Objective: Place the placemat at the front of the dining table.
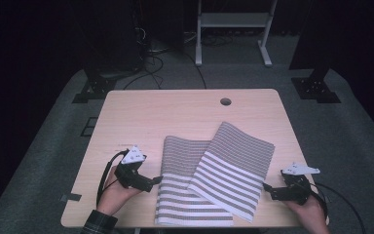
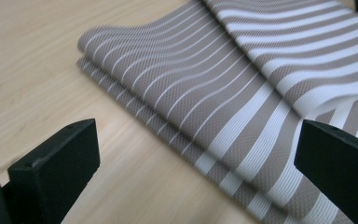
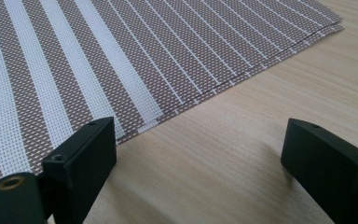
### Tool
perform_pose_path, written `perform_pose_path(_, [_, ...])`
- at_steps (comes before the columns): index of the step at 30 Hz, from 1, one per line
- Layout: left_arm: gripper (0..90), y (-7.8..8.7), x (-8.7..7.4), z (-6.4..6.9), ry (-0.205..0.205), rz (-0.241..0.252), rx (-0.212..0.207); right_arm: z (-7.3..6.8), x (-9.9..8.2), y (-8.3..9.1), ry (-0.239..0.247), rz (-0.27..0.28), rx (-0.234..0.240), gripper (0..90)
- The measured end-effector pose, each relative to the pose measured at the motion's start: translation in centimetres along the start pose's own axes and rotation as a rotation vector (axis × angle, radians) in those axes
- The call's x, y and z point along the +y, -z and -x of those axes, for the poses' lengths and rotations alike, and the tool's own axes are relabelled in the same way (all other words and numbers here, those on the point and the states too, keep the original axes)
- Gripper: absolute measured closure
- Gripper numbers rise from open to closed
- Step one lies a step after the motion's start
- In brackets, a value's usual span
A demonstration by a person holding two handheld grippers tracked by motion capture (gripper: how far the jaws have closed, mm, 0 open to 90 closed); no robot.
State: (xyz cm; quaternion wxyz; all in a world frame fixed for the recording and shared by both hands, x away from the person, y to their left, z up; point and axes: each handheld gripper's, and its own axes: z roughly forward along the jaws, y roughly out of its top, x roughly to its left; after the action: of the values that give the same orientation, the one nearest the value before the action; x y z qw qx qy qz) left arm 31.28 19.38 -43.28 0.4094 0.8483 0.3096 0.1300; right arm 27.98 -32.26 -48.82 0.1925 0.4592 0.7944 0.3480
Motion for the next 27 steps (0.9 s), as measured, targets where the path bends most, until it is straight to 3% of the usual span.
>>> perform_pose_path(6, [0.0, 0.6, -2.3, -0.9, 0.011, -0.045, 0.034, 0.0, 0.0, 0.0, 0.000, -0.001, 0.000, 9.1])
perform_pose_path(12, [0.0, 0.8, -3.7, -1.2, 0.010, -0.079, 0.041, 0.0, -0.1, 0.1, -0.005, 0.000, -0.003, 9.1])
perform_pose_path(16, [0.0, 0.6, -4.6, -1.2, 0.000, -0.113, 0.036, 0.0, -0.1, 0.1, -0.004, 0.000, -0.004, 9.1])
perform_pose_path(18, [0.0, 0.2, -5.2, -1.2, -0.024, -0.154, 0.050, -0.1, -0.1, 0.1, -0.005, -0.001, -0.004, 9.2])
perform_pose_path(23, [0.0, -0.2, -5.7, -1.4, -0.015, -0.163, 0.051, -0.1, -0.2, 0.3, -0.008, 0.002, 0.005, 9.1])
perform_pose_path(27, [0.0, -0.2, -5.9, -1.5, -0.012, -0.143, 0.056, -0.1, -0.2, 0.4, -0.020, 0.002, 0.013, 9.2])
